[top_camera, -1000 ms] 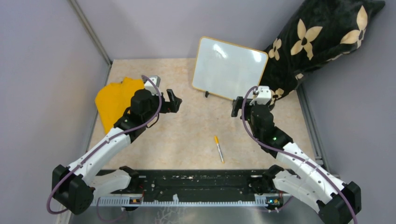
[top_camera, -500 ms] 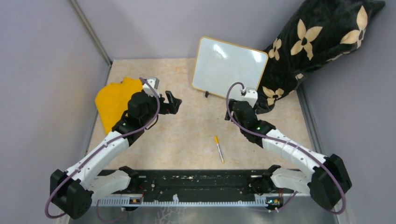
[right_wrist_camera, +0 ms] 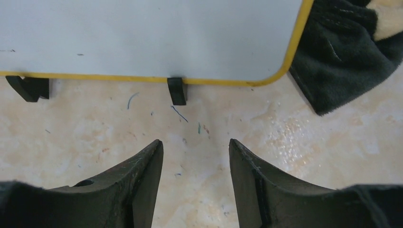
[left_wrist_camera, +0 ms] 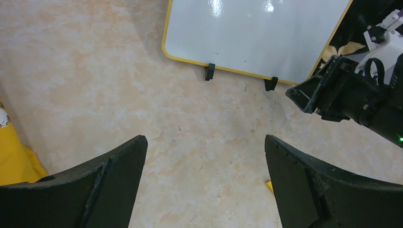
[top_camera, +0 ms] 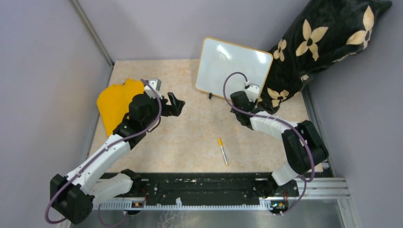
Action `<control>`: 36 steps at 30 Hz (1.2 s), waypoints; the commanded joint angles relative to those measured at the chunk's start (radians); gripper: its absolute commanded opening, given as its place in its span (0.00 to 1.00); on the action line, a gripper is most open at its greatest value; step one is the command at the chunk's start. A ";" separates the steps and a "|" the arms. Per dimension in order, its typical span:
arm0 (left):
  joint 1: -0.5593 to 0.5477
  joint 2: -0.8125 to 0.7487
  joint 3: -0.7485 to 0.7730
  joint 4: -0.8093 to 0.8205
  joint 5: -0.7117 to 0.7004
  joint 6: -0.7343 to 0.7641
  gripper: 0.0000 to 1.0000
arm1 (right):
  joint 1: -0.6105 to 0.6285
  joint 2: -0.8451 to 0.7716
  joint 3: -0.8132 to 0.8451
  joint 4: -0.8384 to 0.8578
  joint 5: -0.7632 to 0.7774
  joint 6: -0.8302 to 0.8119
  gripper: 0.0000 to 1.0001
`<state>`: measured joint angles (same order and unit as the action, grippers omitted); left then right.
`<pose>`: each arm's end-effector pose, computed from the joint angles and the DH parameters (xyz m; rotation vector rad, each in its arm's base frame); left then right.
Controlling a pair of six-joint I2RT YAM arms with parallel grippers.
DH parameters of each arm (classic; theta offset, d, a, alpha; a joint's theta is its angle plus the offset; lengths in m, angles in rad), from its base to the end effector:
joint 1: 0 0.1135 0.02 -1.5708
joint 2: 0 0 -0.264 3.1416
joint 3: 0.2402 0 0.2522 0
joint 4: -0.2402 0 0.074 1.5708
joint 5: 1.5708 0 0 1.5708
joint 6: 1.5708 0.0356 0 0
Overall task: Write a sentence on the whiteboard
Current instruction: Move the whiteboard stand to the center of the board.
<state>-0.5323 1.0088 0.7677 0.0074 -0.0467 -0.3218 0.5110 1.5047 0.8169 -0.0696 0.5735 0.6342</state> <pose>0.2060 -0.1194 0.3113 0.1596 1.8336 -0.5629 0.2758 0.1325 0.1964 0.4084 2.1477 -0.0314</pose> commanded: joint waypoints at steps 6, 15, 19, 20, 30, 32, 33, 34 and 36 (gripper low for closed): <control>-0.003 -0.024 0.012 0.009 0.034 -0.015 0.99 | -0.043 0.144 0.140 0.063 -0.001 -0.020 0.48; -0.003 -0.023 0.012 0.011 0.035 -0.015 0.99 | -0.044 0.226 0.196 0.096 -0.016 -0.037 0.44; -0.003 -0.019 0.013 0.012 0.039 -0.016 0.99 | -0.051 0.262 0.222 0.084 -0.014 -0.041 0.43; -0.003 -0.018 0.013 0.012 0.039 -0.016 0.99 | -0.053 0.269 0.227 0.085 -0.014 -0.043 0.42; -0.002 -0.007 0.013 0.013 0.040 -0.016 0.99 | -0.072 0.311 0.241 0.086 -0.024 -0.056 0.35; -0.003 -0.006 0.013 0.013 0.042 -0.016 0.99 | -0.075 0.320 0.248 0.086 -0.026 -0.058 0.33; -0.002 -0.004 0.013 0.013 0.040 -0.016 0.99 | -0.075 0.327 0.253 0.085 -0.026 -0.059 0.32; -0.003 -0.003 0.013 0.013 0.039 -0.016 0.99 | -0.078 0.333 0.258 0.084 -0.027 -0.060 0.31; -0.003 -0.002 0.013 0.013 0.037 -0.015 0.99 | -0.079 0.343 0.265 0.082 -0.031 -0.065 0.28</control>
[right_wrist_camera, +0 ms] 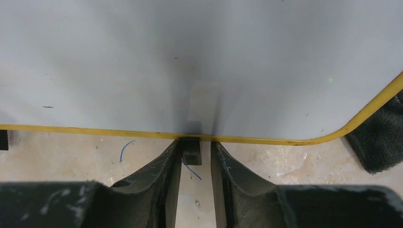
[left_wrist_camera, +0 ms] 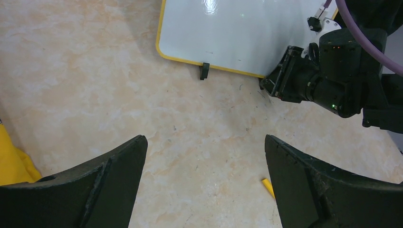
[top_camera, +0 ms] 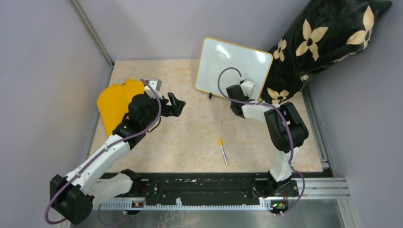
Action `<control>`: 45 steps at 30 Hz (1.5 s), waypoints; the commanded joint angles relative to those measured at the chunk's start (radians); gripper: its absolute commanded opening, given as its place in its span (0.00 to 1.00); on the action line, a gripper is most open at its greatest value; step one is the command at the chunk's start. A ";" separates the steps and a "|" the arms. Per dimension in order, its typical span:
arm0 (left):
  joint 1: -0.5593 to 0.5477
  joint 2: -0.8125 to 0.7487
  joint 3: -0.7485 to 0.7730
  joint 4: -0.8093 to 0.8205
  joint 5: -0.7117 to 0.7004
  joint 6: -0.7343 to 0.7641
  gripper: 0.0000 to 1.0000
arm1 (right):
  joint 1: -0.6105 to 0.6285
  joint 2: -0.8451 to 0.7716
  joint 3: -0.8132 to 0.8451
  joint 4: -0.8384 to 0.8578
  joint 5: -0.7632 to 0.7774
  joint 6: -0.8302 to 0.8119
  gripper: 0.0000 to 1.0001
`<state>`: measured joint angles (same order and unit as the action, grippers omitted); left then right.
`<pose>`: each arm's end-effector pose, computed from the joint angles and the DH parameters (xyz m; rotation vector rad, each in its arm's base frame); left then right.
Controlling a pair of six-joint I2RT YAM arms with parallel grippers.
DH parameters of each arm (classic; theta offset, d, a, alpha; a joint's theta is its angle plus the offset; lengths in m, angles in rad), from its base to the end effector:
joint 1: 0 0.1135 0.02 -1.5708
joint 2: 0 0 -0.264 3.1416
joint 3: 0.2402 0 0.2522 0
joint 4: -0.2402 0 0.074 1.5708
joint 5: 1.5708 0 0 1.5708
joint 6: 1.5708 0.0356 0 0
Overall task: Write a sentence on the whiteboard
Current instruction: Move the whiteboard stand to the center of the board.
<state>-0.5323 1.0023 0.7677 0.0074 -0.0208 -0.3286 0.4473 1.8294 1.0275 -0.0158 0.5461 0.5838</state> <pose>0.2044 -0.1196 0.3127 0.1718 1.8299 -0.5925 0.3437 0.1444 0.1582 0.3989 2.2105 -0.1087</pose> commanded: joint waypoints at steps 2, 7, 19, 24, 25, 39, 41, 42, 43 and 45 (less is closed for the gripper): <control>-0.002 0.005 0.013 0.014 0.008 -0.007 0.99 | -0.016 0.029 0.058 0.029 -0.010 -0.018 0.25; -0.002 0.007 0.013 0.014 0.007 -0.007 0.99 | -0.016 0.038 0.057 0.034 -0.031 -0.033 0.10; -0.002 0.003 0.012 0.015 0.013 -0.010 0.99 | 0.024 -0.046 -0.046 0.079 -0.086 -0.158 0.00; -0.002 0.007 0.010 0.017 0.016 -0.010 0.99 | 0.088 -0.099 -0.110 0.112 -0.074 -0.244 0.00; -0.003 0.006 0.010 0.018 0.016 -0.012 0.99 | 0.099 -0.111 -0.126 0.118 -0.074 -0.251 0.00; -0.003 0.001 0.006 0.022 0.016 -0.013 0.99 | 0.160 -0.270 -0.257 0.142 -0.251 -0.324 0.00; -0.002 -0.007 0.005 0.021 0.014 -0.011 0.99 | 0.167 -0.293 -0.270 0.135 -0.265 -0.327 0.00; -0.002 -0.010 0.004 0.021 0.010 -0.010 0.99 | 0.169 -0.305 -0.277 0.128 -0.267 -0.327 0.00; -0.003 -0.015 0.004 0.020 0.006 -0.010 0.99 | 0.173 -0.315 -0.284 0.123 -0.273 -0.325 0.00; -0.003 -0.023 0.001 0.024 0.003 -0.009 0.99 | 0.176 -0.337 -0.305 0.119 -0.285 -0.321 0.00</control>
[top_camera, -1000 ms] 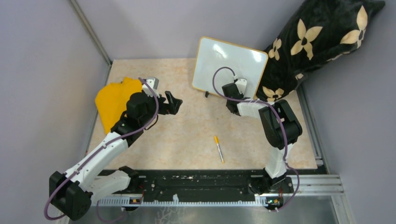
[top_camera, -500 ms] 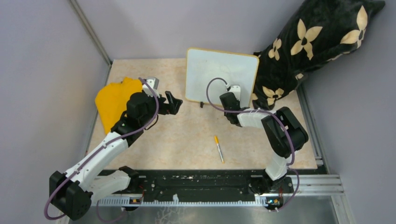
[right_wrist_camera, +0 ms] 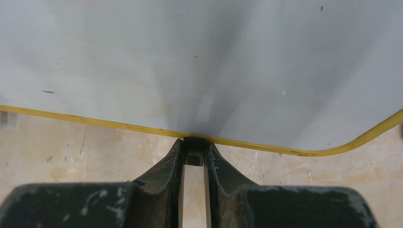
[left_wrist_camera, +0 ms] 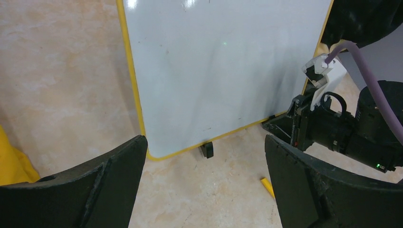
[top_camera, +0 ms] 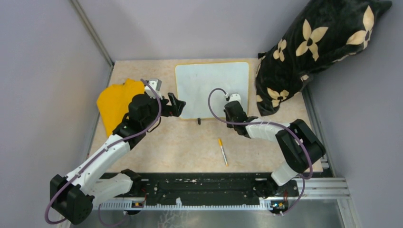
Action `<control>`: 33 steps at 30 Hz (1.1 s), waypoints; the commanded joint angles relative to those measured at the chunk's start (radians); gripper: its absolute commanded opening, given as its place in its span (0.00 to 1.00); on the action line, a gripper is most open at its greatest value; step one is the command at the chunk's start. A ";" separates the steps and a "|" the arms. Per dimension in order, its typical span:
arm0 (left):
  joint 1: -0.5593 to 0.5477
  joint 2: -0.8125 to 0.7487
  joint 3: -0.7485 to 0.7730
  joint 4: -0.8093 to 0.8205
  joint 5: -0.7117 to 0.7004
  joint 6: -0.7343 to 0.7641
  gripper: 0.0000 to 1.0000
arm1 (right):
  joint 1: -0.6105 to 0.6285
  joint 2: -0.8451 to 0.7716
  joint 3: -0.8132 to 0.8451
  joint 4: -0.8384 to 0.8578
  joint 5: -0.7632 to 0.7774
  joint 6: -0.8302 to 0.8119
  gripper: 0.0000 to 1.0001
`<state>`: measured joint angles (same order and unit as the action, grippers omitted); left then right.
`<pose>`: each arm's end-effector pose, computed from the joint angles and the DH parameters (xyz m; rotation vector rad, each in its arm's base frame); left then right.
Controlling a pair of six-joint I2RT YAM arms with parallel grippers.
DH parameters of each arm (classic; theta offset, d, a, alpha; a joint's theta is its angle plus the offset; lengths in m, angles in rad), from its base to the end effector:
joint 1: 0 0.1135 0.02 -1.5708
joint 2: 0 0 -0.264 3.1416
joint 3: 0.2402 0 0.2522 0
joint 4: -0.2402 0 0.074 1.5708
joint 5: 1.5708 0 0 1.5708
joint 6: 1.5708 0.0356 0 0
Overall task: Write a sentence on the whiteboard
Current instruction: Move the whiteboard stand to the center of the board.
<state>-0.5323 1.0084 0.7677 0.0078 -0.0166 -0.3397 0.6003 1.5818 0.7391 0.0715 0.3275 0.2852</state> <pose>0.2054 -0.1203 0.3114 0.1654 1.8378 -0.6022 0.2606 0.1645 0.1595 -0.2011 2.2838 0.0726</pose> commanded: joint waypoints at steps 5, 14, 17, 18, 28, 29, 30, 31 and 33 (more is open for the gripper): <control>-0.003 -0.036 -0.002 0.025 -0.002 0.004 0.99 | 0.032 -0.132 -0.068 0.024 -0.092 -0.007 0.00; -0.002 -0.024 -0.003 0.029 0.007 0.002 0.99 | 0.047 -0.164 -0.128 0.024 -0.095 0.050 0.00; -0.003 -0.020 -0.003 0.027 0.003 0.004 0.99 | 0.049 -0.155 -0.131 0.026 -0.080 0.070 0.00; -0.003 -0.019 -0.004 0.027 0.001 0.004 0.99 | 0.051 -0.153 -0.132 0.028 -0.079 0.071 0.00; -0.003 -0.014 -0.003 0.028 -0.003 0.005 0.99 | 0.051 -0.146 -0.136 0.013 -0.070 0.076 0.02; -0.002 -0.013 -0.003 0.026 -0.002 0.005 0.99 | 0.051 -0.145 -0.137 0.010 -0.066 0.075 0.05; -0.003 -0.013 -0.003 0.026 -0.002 0.005 0.99 | 0.051 -0.145 -0.137 0.006 -0.061 0.077 0.08; -0.002 -0.014 -0.003 0.027 -0.003 0.005 0.99 | 0.052 -0.147 -0.139 0.003 -0.058 0.078 0.10; -0.003 -0.013 -0.003 0.028 -0.002 0.005 0.99 | 0.052 -0.147 -0.142 -0.002 -0.054 0.079 0.13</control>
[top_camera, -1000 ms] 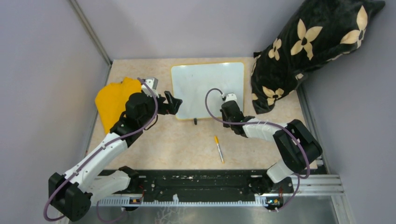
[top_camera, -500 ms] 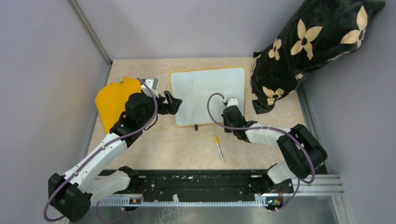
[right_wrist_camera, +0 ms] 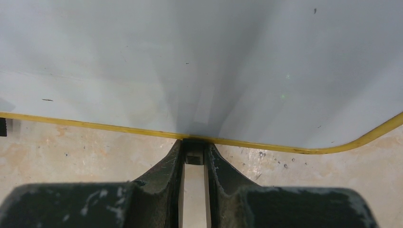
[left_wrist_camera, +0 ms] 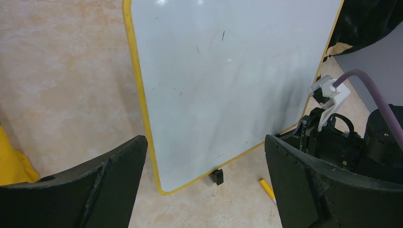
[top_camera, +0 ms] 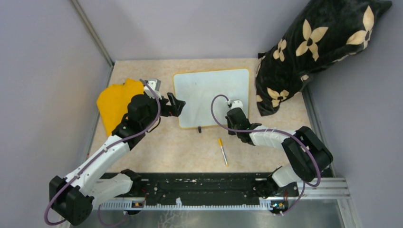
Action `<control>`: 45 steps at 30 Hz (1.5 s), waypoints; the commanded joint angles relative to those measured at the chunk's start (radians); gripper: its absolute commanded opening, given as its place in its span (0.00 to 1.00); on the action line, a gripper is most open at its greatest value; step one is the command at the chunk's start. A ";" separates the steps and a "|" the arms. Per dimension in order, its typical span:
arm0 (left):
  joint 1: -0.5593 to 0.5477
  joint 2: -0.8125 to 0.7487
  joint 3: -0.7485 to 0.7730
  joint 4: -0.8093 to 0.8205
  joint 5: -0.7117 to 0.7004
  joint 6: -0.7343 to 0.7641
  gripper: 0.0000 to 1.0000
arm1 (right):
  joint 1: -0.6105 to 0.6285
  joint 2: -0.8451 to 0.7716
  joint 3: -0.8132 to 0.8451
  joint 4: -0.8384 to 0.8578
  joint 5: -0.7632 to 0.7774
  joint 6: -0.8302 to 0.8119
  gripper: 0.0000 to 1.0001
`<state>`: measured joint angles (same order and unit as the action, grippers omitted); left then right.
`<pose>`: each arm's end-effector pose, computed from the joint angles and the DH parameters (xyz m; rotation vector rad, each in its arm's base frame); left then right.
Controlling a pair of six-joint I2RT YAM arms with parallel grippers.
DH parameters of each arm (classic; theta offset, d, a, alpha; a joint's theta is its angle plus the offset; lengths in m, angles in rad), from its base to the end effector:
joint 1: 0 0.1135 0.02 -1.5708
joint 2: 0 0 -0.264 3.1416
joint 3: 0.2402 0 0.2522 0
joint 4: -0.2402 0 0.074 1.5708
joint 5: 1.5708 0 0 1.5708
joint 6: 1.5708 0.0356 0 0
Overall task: Write a sentence on the whiteboard
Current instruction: Move the whiteboard stand to the center of the board, then pick up the whiteboard marker at the center of the board.
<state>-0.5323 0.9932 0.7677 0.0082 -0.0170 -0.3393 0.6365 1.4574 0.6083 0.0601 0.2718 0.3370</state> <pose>0.2028 -0.1188 0.3148 0.1639 1.8222 -0.6063 0.2255 0.1548 0.1547 -0.2174 2.3193 0.1672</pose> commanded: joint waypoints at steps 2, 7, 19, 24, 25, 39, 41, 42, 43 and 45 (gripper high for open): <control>-0.003 0.004 -0.004 0.027 0.000 0.005 0.99 | 0.015 -0.029 -0.014 0.006 0.005 0.029 0.15; -0.002 0.004 -0.004 0.028 0.004 0.005 0.99 | 0.014 -0.038 -0.018 -0.005 0.012 0.031 0.23; -0.003 0.003 -0.005 0.029 0.005 0.005 0.99 | 0.015 -0.121 -0.041 -0.029 -0.012 0.040 0.49; -0.002 -0.004 -0.007 0.029 0.003 0.010 0.99 | 0.018 -0.283 -0.072 -0.085 -0.079 0.056 0.57; -0.002 -0.006 -0.007 0.030 0.004 0.011 0.99 | 0.022 -0.326 -0.074 -0.113 -0.087 0.059 0.59; -0.003 -0.045 -0.022 0.047 -0.041 0.011 0.99 | 0.260 -0.502 0.003 -0.454 -0.003 0.167 0.59; -0.002 -0.067 -0.043 0.072 -0.054 0.000 0.99 | 0.265 -0.466 -0.014 -0.436 -0.015 0.189 0.58; -0.002 -0.077 -0.059 0.087 -0.065 -0.007 0.99 | 0.264 -0.448 -0.020 -0.425 -0.024 0.198 0.57; -0.003 -0.089 -0.075 0.107 -0.080 -0.012 0.99 | 0.264 -0.428 -0.025 -0.414 -0.033 0.206 0.56; -0.003 -0.111 -0.096 0.129 -0.103 -0.035 0.99 | 0.268 -0.396 -0.031 -0.383 -0.052 0.215 0.55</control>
<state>-0.5323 0.9272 0.7113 0.0578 -0.0639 -0.3435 0.8906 1.0145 0.5827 -0.3656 0.2333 0.5011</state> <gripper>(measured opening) 0.989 0.559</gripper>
